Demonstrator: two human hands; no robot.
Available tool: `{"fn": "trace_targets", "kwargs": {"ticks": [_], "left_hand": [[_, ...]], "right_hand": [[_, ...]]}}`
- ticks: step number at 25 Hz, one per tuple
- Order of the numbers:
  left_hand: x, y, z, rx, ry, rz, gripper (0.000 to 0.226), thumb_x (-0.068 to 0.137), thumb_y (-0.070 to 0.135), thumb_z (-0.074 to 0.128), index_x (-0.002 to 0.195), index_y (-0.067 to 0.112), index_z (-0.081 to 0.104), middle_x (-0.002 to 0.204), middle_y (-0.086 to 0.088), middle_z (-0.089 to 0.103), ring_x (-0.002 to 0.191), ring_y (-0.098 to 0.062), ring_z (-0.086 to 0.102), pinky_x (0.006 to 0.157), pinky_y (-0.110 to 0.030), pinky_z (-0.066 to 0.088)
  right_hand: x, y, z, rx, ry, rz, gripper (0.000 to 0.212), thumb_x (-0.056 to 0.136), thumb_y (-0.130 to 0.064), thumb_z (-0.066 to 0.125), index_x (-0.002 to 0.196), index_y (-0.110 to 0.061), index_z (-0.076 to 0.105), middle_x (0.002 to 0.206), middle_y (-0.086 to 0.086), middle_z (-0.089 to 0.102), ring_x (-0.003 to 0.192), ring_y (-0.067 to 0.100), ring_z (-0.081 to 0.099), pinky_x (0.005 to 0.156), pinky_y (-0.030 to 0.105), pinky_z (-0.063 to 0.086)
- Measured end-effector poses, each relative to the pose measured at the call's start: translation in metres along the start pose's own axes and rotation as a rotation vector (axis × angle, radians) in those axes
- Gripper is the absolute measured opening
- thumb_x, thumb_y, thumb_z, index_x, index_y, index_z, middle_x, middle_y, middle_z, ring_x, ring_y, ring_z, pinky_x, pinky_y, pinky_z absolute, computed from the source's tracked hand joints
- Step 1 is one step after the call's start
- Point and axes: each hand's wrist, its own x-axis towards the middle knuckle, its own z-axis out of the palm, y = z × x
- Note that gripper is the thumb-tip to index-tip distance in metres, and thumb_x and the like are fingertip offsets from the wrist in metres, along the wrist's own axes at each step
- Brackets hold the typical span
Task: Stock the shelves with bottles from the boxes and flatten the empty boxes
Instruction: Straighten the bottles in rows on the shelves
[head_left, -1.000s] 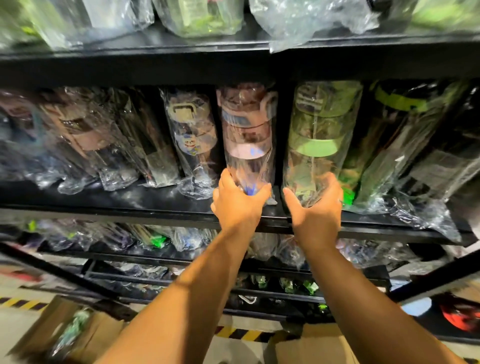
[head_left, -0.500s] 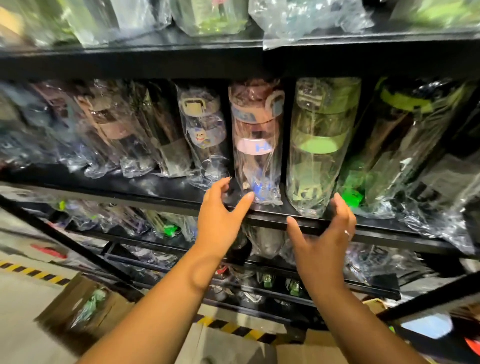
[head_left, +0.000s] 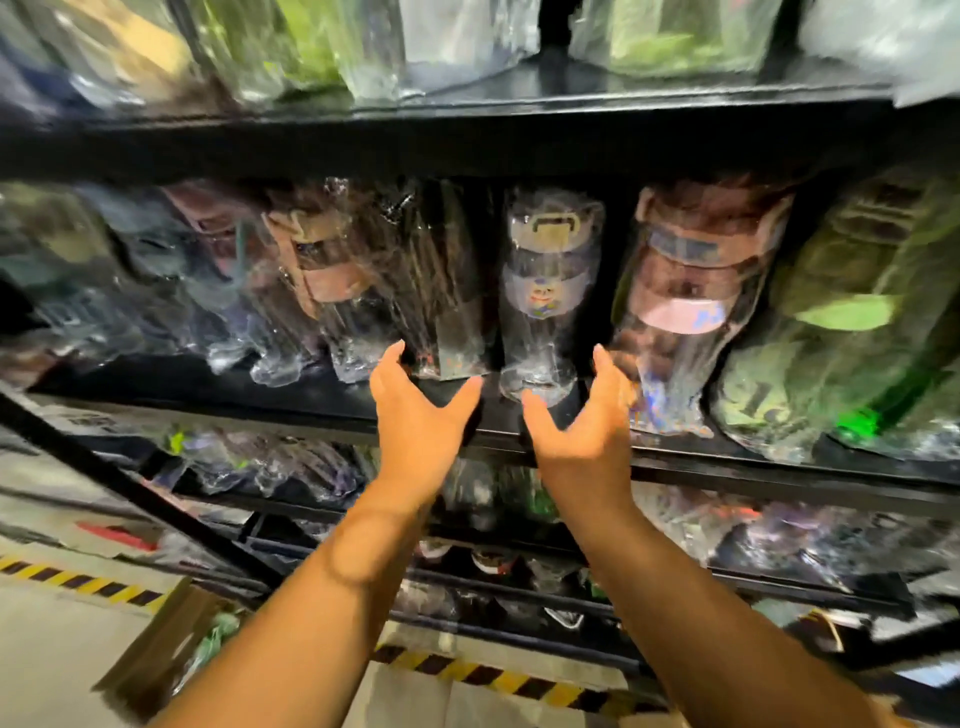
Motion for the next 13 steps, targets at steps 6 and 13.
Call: {"fn": "trace_targets", "kwargs": {"ticks": [6,13], "left_hand": [[0.038,-0.015,0.000,-0.088,-0.221,-0.023,0.104,0.081,0.035,0.080,0.157,0.016,0.011,0.162,-0.004,0.016,0.147,-0.018,0.024,0.116,-0.029,0.024],[0.052,-0.032,-0.005,-0.133,-0.284,-0.015,0.110,0.080,0.037,0.081,0.157,0.016,0.006,0.158,-0.009,0.025,0.143,-0.024,0.032,0.117,-0.045,0.031]], "right_hand": [[0.027,-0.014,0.049,-0.056,0.094,0.234,0.095,0.085,-0.037,0.075,0.154,-0.002,0.019,0.160,0.015,0.022,0.147,0.026,0.023,0.115,0.027,0.019],[0.051,-0.017,0.070,-0.217,0.240,0.344,0.068,0.073,-0.045,0.079,0.116,-0.004,0.045,0.120,0.014,0.055,0.115,0.035,0.053,0.097,0.048,0.044]]}}
